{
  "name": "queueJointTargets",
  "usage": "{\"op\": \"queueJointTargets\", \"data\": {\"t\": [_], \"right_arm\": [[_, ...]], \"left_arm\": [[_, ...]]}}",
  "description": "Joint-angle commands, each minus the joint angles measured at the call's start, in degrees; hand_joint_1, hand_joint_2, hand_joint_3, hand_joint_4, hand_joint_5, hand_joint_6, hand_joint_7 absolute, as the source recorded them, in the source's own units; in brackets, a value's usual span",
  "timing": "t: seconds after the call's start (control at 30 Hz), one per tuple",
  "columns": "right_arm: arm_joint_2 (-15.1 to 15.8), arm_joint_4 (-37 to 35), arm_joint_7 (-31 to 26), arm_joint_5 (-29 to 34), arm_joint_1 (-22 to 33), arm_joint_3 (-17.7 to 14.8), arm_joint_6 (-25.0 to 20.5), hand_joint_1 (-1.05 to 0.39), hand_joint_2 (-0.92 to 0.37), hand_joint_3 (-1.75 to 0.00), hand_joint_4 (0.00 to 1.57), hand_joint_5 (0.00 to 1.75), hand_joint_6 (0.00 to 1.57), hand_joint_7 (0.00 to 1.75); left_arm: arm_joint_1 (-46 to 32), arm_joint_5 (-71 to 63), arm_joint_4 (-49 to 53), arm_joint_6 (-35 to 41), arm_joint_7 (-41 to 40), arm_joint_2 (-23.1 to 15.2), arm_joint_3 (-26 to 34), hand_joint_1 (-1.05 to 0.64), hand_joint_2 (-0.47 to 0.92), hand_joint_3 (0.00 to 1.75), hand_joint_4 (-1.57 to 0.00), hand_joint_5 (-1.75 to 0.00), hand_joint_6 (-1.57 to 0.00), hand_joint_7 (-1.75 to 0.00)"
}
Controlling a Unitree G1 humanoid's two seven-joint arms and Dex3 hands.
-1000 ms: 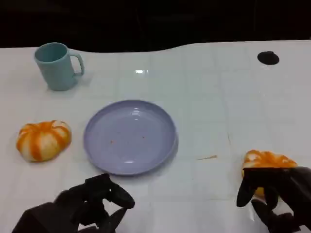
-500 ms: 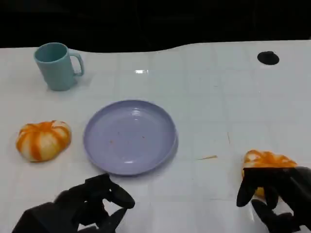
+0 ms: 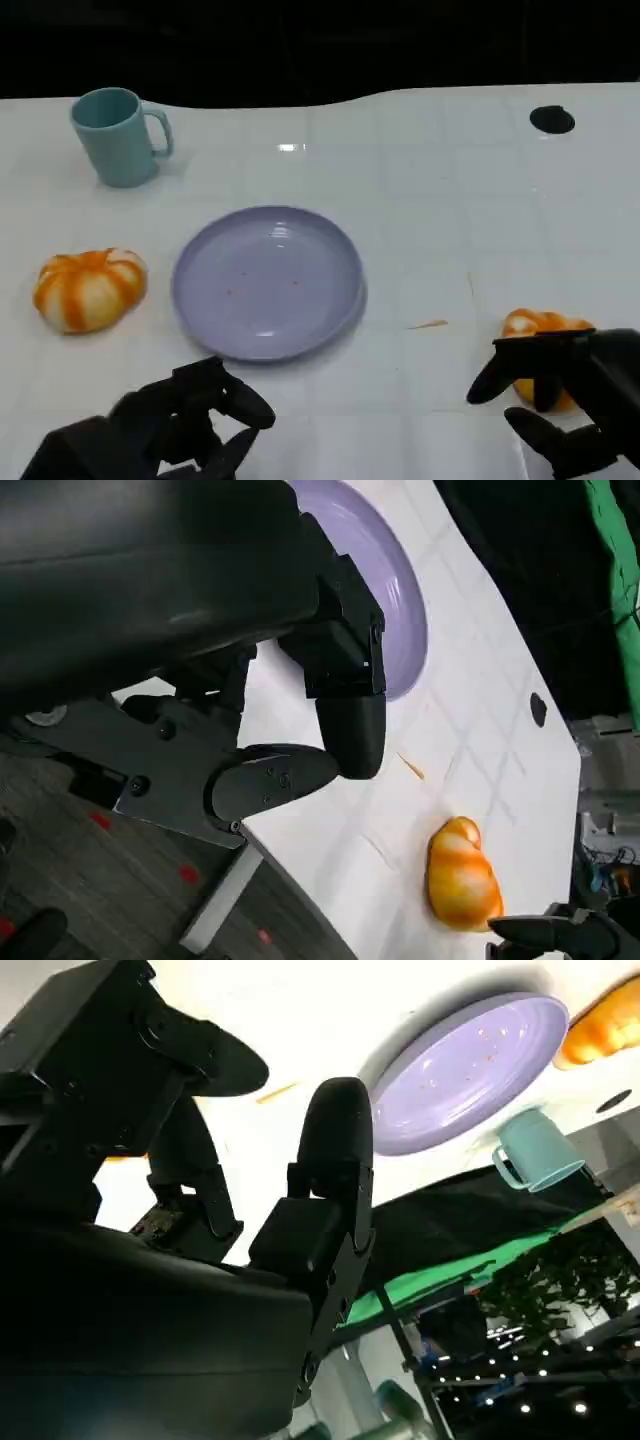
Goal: Grasp the bread from the table and place it into the plate.
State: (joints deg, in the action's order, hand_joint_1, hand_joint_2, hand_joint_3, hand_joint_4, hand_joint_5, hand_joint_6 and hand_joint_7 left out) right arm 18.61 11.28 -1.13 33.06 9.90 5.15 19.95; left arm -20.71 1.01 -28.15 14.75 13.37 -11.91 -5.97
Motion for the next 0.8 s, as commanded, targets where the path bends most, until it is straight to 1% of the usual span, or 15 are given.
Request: {"op": "queueJointTargets", "data": {"t": [0.03, 0.13, 0.2, 0.23, 0.27, 0.37, 0.4, 0.47, 0.53, 0.67, 0.8], "right_arm": [[1.42, 3.33, 0.51, 2.72, 0.68, -1.02, -2.57, -0.18, -0.26, -1.00, 0.90, 1.16, 0.99, 0.55], [2.34, 6.11, 2.42, 5.50, 0.87, -1.24, -5.66, -0.23, -0.35, -0.82, 0.79, 1.04, 0.92, 0.42], [3.16, 8.03, 3.80, 7.84, 0.91, -1.29, -7.68, -0.30, -0.45, -0.65, 0.71, 0.90, 0.87, 0.29], [3.32, 8.57, 4.18, 8.43, 0.94, -1.26, -8.29, -0.32, -0.48, -0.58, 0.70, 0.85, 0.87, 0.25], [3.82, 9.93, 5.67, 9.34, 1.01, -1.34, -9.57, -0.33, -0.51, -0.54, 0.65, 0.81, 0.83, 0.21], [5.13, 14.47, 11.33, 12.34, 1.17, -1.51, -14.18, -0.37, -0.68, -0.22, 0.41, 0.60, 0.67, 0.05], [5.32, 15.89, 13.09, 13.25, 1.24, -1.50, -15.69, -0.39, -0.72, -0.16, 0.35, 0.55, 0.61, 0.02], [5.54, 18.06, 15.60, 14.75, 1.33, -1.43, -17.86, -0.41, -0.75, -0.08, 0.27, 0.49, 0.52, 0.00], [5.76, 20.09, 17.70, 16.76, 1.40, -1.28, -19.57, -0.44, -0.76, -0.06, 0.20, 0.45, 0.45, 0.00], [5.76, 22.34, 20.42, 19.26, 1.23, -1.20, -21.71, -0.48, -0.77, -0.03, 0.13, 0.42, 0.39, 0.00], [5.74, 23.01, 23.32, 22.06, 0.55, -0.58, -23.54, -0.51, -0.79, -0.02, 0.06, 0.40, 0.33, 0.00]], "left_arm": [[-0.05, 0.08, 0.30, -0.73, 0.52, -0.82, 0.47, -0.23, 0.81, 0.65, -0.65, -1.75, -0.61, -1.29], [-0.11, 0.38, 0.20, -0.50, 0.51, -0.61, 0.48, -0.24, 0.81, 0.65, -0.66, -1.75, -0.62, -1.29], [-0.19, 0.53, 0.12, -0.38, 0.47, -0.49, 0.47, -0.24, 0.81, 0.65, -0.66, -1.75, -0.62, -1.29], [-0.20, 0.56, 0.11, -0.36, 0.46, -0.46, 0.47, -0.24, 0.81, 0.65, -0.66, -1.75, -0.62, -1.29], [-0.20, 0.48, 0.13, -0.44, 0.44, -0.47, 0.42, -0.24, 0.81, 0.65, -0.66, -1.75, -0.62, -1.29], [-0.16, 0.62, 0.34, -0.66, 0.52, -0.41, 0.41, -0.24, 0.81, 0.65, -0.66, -1.75, -0.62, -1.29], [-0.17, 0.63, 0.30, -0.60, 0.54, -0.43, 0.42, -0.24, 0.81, 0.65, -0.65, -1.75, -0.62, -1.29], [-0.17, 0.50, 0.30, -0.72, 0.54, -0.52, 0.39, -0.24, 0.81, 0.66, -0.65, -1.75, -0.62, -1.29], [-0.09, 0.36, 0.42, -0.82, 0.59, -0.65, 0.35, -0.24, 0.81, 0.66, -0.64, -1.75, -0.62, -1.29], [0.18, -0.20, 0.61, -0.82, 0.38, -0.71, 0.10, -0.25, 0.81, 0.66, -0.63, -1.75, -0.62, -1.29], [0.50, -0.06, 0.75, -0.38, 0.33, -0.53, 0.03, -0.26, 0.80, 0.65, -0.64, -1.75, -0.62, -1.29]]}}
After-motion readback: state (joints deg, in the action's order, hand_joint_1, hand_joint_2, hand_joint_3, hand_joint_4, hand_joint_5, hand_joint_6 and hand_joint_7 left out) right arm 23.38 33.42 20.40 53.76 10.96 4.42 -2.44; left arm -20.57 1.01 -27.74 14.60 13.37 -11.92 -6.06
